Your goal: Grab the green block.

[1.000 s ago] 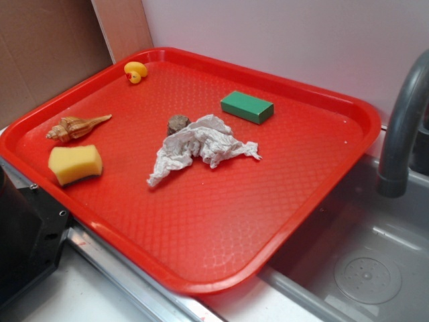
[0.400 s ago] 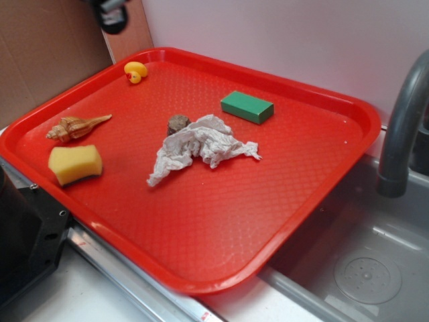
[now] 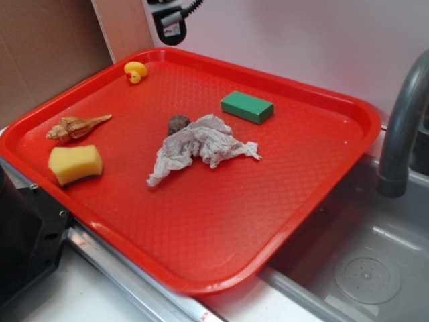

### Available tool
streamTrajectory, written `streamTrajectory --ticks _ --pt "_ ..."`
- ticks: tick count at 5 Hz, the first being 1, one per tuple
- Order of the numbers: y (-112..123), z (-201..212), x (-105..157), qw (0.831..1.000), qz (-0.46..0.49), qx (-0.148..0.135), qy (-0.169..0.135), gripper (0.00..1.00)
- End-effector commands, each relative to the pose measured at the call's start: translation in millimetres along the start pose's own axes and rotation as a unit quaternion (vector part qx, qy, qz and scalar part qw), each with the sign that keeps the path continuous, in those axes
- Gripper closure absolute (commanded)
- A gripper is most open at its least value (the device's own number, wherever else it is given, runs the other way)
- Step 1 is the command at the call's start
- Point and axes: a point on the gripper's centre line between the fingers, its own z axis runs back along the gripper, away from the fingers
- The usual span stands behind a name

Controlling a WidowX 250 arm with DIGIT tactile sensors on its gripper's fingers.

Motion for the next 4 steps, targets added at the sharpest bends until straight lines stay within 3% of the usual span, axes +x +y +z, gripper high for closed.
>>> streamTrajectory --ticks 1,2,3,4 --pt "-2 15 9 1.000 -0.002 0.013 -0.026 0.00" --pt "10 -26 26 0.994 -0.103 0.034 -0.018 0.00" --pt "11 -55 36 0.984 -0.176 0.024 -0.017 0.00" --pt "12 -76 48 0.980 -0.196 0.032 0.000 0.00"
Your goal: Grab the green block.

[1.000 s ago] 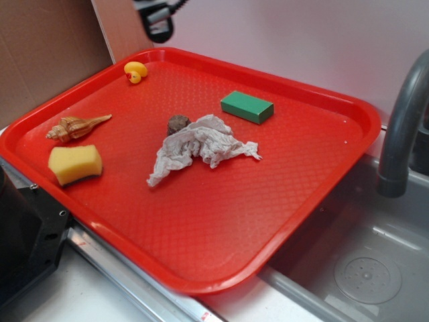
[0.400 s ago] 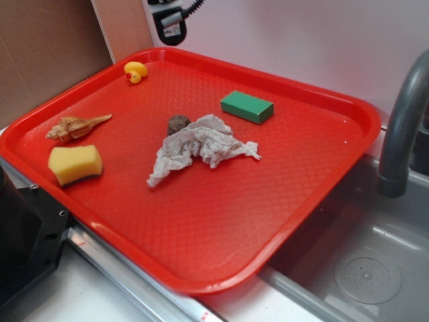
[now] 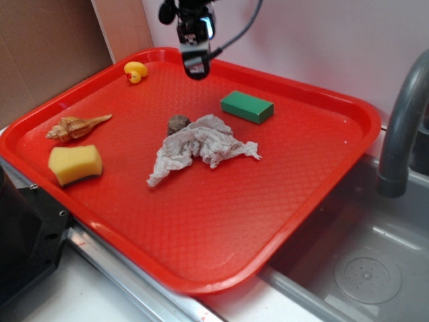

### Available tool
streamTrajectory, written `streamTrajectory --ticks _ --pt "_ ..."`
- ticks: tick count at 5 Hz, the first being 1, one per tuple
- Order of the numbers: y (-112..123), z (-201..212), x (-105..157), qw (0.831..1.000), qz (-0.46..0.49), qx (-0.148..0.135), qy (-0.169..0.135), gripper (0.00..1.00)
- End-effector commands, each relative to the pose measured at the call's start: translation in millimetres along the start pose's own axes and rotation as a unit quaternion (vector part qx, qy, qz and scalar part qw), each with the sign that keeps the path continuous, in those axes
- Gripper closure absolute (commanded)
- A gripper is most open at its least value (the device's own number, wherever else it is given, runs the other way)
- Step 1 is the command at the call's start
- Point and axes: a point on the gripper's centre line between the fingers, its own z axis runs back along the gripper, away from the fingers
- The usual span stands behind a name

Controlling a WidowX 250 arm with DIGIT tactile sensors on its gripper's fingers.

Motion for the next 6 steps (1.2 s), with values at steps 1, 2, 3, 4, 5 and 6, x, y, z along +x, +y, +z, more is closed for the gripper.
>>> streamTrajectory --ticks 1,2,3,4,5,6 --pt "0 -24 24 0.999 -0.049 0.015 0.010 0.00" --pt "-6 -43 31 0.997 -0.079 0.015 0.001 0.00" --pt "-7 -58 43 0.995 -0.103 0.012 -0.010 0.00" --pt "-13 -60 42 0.993 -0.114 0.000 -0.003 0.00" --pt "-22 -66 36 0.996 -0.092 -0.013 0.016 1.00" --pt "-25 -57 31 0.998 -0.060 -0.019 0.023 1.00"
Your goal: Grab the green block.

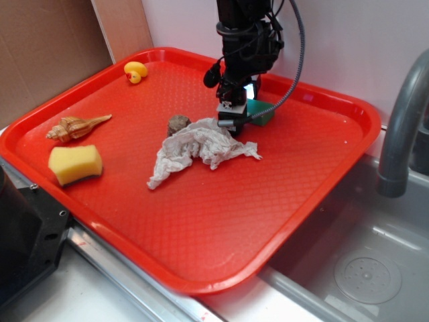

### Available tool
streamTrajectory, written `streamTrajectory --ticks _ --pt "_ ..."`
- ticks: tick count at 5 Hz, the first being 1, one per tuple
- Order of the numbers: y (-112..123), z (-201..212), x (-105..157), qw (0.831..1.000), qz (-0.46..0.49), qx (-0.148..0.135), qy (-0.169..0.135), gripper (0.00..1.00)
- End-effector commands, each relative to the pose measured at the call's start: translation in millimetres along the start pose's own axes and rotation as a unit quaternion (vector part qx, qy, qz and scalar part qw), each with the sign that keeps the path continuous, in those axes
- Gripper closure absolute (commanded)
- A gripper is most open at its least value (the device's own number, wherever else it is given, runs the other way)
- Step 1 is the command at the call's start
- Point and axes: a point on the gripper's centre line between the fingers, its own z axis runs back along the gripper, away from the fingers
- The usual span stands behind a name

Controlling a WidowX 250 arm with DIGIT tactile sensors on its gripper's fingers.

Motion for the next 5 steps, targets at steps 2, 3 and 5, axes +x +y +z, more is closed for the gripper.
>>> streamTrajectory --ticks 2,3,5 --pt "-17 107 -75 0.960 0.276 0.026 -0.035 1.00" --pt "-26 153 -115 0.916 0.396 -0.001 -0.068 1.00" --pt "-51 198 -132 0.790 0.612 -0.002 -0.040 1.00"
